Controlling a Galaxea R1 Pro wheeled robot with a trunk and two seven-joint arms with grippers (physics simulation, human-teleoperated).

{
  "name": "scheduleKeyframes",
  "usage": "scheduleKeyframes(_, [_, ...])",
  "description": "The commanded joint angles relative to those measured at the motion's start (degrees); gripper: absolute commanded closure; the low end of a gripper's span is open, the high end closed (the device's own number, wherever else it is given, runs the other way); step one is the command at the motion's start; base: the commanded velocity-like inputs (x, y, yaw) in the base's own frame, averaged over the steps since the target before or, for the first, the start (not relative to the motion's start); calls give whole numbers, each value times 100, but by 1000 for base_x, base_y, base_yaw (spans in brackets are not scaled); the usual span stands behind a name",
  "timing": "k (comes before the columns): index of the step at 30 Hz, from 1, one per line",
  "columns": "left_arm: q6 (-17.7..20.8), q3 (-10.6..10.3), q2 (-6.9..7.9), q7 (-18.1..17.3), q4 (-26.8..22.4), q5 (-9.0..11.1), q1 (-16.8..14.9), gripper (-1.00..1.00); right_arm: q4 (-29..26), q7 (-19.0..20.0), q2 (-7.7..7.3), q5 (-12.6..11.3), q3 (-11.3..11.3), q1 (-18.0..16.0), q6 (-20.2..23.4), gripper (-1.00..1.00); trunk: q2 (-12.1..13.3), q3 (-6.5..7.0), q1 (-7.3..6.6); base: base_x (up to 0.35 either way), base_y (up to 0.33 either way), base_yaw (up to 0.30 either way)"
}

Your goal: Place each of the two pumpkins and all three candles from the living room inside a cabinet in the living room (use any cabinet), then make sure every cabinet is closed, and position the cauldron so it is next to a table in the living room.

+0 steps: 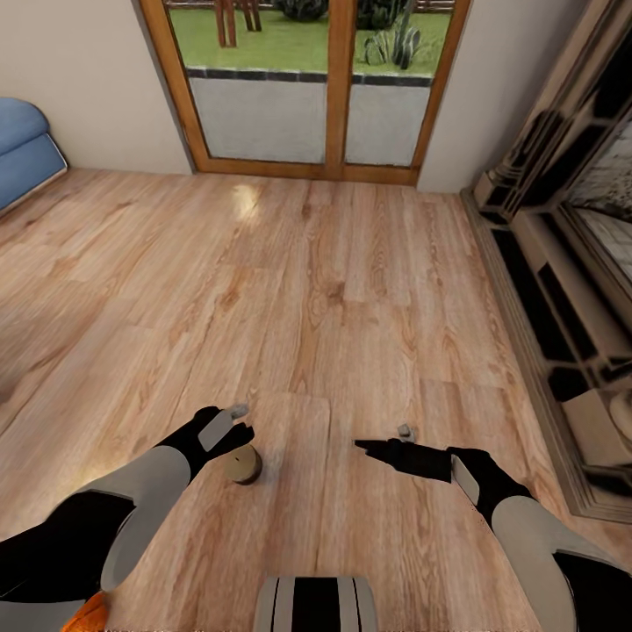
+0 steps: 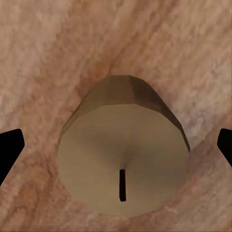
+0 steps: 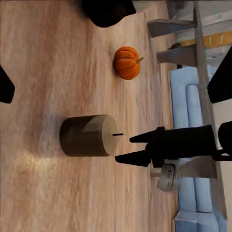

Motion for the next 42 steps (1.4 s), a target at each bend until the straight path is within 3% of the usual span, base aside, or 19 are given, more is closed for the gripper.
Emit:
scheduleKeyframes(1, [0,0,0,0,0,0,0,-100,0,125,-31,-1,1,0,0,-100,-2,-23,2,0,0,0])
scheduleKeyframes(3, [0,0,-43,-1,0,0,0,-100,0,753,-239,0,2,0,1,-100,-4,-67,7,0,0,0])
scheduleKeyframes(6, [0,0,-66,-1,1,0,0,-100,0,879,-288,-6,3,0,6,-100,-8,-134,15,0,0,0])
scheduleKeyframes(19, [8,2,-71,-10,-7,0,0,-100,9,899,-291,-15,3,8,2,-100,-11,-178,20,0,0,0])
scheduleKeyframes(29, [9,8,-62,-10,-18,0,0,-100,9,891,-283,-15,3,9,1,-100,-24,-399,46,0,0,0])
scheduleKeyframes(34, [1,17,-31,-10,-41,0,0,-100,9,890,-282,-13,3,9,1,-100,-24,-399,46,0,0,0])
scheduleKeyframes(35, [0,17,-29,-10,-37,0,0,100,9,890,-282,-15,3,9,1,-100,-24,-399,46,0,0,0])
scheduleKeyframes(42, [0,25,-2,-6,-34,7,0,100,9,890,-282,-13,3,9,1,-100,-24,-399,46,0,0,0])
